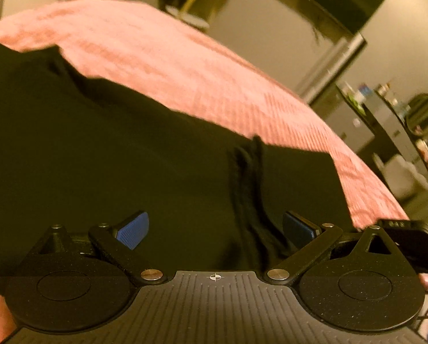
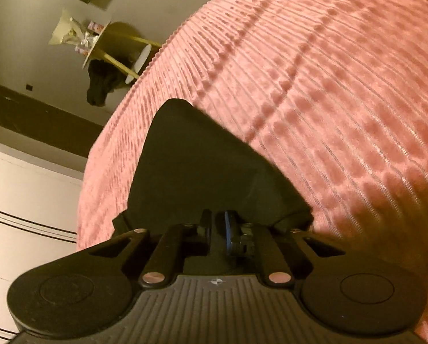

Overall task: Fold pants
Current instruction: 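Grasp the trouser edge with the left gripper while the right gripper holds the fabric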

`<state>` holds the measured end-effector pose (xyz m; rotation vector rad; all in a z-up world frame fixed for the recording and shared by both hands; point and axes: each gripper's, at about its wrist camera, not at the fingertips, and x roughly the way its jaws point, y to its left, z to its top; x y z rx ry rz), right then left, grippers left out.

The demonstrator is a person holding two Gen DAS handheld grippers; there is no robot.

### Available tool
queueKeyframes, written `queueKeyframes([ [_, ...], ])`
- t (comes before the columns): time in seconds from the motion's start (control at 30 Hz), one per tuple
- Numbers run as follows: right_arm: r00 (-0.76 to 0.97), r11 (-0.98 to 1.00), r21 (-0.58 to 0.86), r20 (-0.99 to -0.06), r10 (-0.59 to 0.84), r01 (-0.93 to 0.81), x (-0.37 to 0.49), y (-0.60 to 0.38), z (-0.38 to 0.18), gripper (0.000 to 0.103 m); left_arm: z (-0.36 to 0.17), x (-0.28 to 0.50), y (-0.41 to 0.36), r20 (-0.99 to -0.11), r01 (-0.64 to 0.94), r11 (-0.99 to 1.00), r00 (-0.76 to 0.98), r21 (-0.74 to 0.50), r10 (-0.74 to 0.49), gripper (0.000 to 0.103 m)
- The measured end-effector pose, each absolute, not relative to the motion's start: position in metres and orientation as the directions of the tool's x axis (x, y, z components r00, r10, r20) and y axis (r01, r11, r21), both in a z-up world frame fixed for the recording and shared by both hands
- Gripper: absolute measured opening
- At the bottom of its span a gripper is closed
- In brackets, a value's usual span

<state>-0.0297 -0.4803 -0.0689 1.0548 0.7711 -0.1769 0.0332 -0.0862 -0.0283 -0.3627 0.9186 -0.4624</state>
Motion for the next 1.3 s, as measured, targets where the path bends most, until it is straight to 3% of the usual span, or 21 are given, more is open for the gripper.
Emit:
queueKeyframes([
  [0.33, 0.740, 0.503, 0.733, -0.628, 0.241, 0.458, -0.019, -0.479, -0.074, 0.015, -0.043, 0.066, -0.151, -0.743, 0.160, 0.853, 0.428, -0.497, -0.514, 0.100],
  [0.37, 0.741, 0.501, 0.737, -0.624, 0.247, 0.454, -0.019, -0.479, -0.074, 0.016, -0.042, 0.067, -0.154, -0.743, 0.155, 0.851, 0.426, -0.502, -0.516, 0.090],
  [0.4, 0.743, 0.500, 0.741, -0.620, 0.253, 0.448, -0.018, -0.479, -0.075, 0.017, -0.042, 0.070, -0.157, -0.742, 0.153, 0.846, 0.419, -0.510, -0.523, 0.071],
  [0.57, 0.746, 0.496, 0.754, -0.606, 0.275, 0.430, -0.017, -0.478, -0.076, 0.019, -0.053, 0.083, -0.157, -0.723, 0.058, 0.803, 0.400, -0.594, -0.564, 0.063],
  [0.63, 0.742, 0.507, 0.753, -0.606, 0.286, 0.420, -0.014, -0.476, -0.076, 0.020, -0.059, 0.086, -0.153, -0.700, 0.007, 0.766, 0.400, -0.642, -0.591, 0.051],
  [0.7, 0.739, 0.513, 0.751, -0.608, 0.290, 0.416, -0.012, -0.475, -0.076, 0.020, -0.065, 0.088, -0.151, -0.713, -0.031, 0.766, 0.390, -0.643, -0.583, 0.019],
  [0.8, 0.742, 0.509, 0.758, -0.600, 0.299, 0.408, -0.012, -0.475, -0.076, 0.024, -0.065, 0.089, -0.150, -0.705, -0.039, 0.753, 0.388, -0.657, -0.594, 0.015],
  [0.87, 0.752, 0.503, 0.773, -0.580, 0.313, 0.387, -0.013, -0.475, -0.075, 0.033, -0.057, 0.087, -0.152, -0.706, -0.028, 0.760, 0.395, -0.649, -0.588, 0.013],
  [0.93, 0.766, 0.496, 0.795, -0.547, 0.338, 0.349, -0.016, -0.473, -0.071, 0.052, -0.047, 0.085, -0.153, -0.708, 0.002, 0.775, 0.403, -0.633, -0.580, 0.013],
  [1.0, 0.783, 0.515, 0.804, -0.514, 0.351, 0.297, -0.023, -0.470, -0.060, 0.058, -0.031, 0.080, -0.147, -0.699, 0.065, 0.792, 0.430, -0.607, -0.572, 0.013],
  [1.1, 0.828, 0.585, 0.788, -0.450, 0.334, 0.192, -0.038, -0.461, -0.036, 0.058, -0.007, 0.074, -0.120, -0.687, 0.128, 0.816, 0.476, -0.563, -0.549, 0.013],
  [1.17, 0.825, 0.637, 0.751, -0.464, 0.322, 0.174, -0.038, -0.451, -0.028, 0.056, 0.002, 0.070, -0.093, -0.694, 0.129, 0.841, 0.506, -0.526, -0.512, 0.013],
  [1.23, 0.795, 0.690, 0.703, -0.511, 0.327, 0.169, -0.029, -0.439, -0.027, 0.030, 0.004, 0.063, -0.074, -0.712, 0.119, 0.883, 0.547, -0.454, -0.440, 0.013],
  [1.3, 0.723, 0.742, 0.640, -0.606, 0.331, 0.197, -0.012, -0.424, -0.031, 0.017, -0.002, 0.055, -0.063, -0.732, 0.120, 0.933, 0.589, -0.339, -0.342, 0.015],
])
